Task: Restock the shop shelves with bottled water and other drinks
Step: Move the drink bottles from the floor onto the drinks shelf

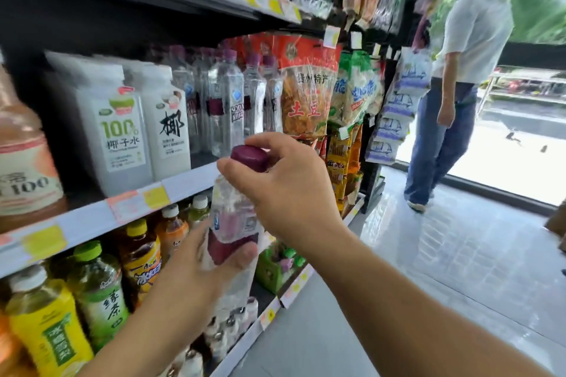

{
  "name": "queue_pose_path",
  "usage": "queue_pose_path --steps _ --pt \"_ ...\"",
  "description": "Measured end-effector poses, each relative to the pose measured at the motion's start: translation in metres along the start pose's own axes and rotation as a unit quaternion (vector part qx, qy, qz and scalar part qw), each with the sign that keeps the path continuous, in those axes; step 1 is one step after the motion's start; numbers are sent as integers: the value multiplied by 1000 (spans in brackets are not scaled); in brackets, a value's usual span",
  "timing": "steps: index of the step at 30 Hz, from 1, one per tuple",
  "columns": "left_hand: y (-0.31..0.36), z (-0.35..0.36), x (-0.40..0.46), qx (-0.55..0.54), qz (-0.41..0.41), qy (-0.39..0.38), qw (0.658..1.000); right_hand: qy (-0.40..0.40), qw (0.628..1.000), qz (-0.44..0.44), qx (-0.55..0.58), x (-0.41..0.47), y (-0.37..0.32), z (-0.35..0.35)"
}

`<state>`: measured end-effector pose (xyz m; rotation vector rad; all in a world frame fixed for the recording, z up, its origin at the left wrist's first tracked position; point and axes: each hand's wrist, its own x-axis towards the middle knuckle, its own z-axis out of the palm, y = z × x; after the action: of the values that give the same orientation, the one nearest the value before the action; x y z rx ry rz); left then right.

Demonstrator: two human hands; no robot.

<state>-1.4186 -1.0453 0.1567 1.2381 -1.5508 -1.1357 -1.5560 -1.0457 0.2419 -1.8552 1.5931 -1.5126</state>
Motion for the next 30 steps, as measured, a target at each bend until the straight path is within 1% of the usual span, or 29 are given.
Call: queue_pose_path --steps 3,6,10,12,15,18,20,22,26,30 --pt "13 -8 -3 -27 1 -17 999 15 1000 -7 -1 11 -13 -6" --pt "12 -17 -2 -36 -14 -22 999 31 999 9 14 23 -18 -9" --pt "12 -22 -2 -45 -14 -58 997 43 998 29 29 33 -15 -5" --pt "13 -22 -3 -44 -20 -57 997 44 998 36 34 36 -13 -3" --pt "9 -21 0 -45 -23 -29 998 38 998 41 34 38 -11 -1" --pt "7 -18 1 -57 -4 10 998 34 998 37 29 40 -8 3" --pt "5 -16 1 -43 5 39 998 30 998 39 40 42 -6 6" --pt "4 -16 3 -31 2 49 998 23 997 46 65 45 -4 8" --pt "4 -14 7 -42 16 62 997 -2 989 62 134 49 -2 9" --pt "3 -8 14 -31 19 96 995 -26 979 82 183 52 1 10"
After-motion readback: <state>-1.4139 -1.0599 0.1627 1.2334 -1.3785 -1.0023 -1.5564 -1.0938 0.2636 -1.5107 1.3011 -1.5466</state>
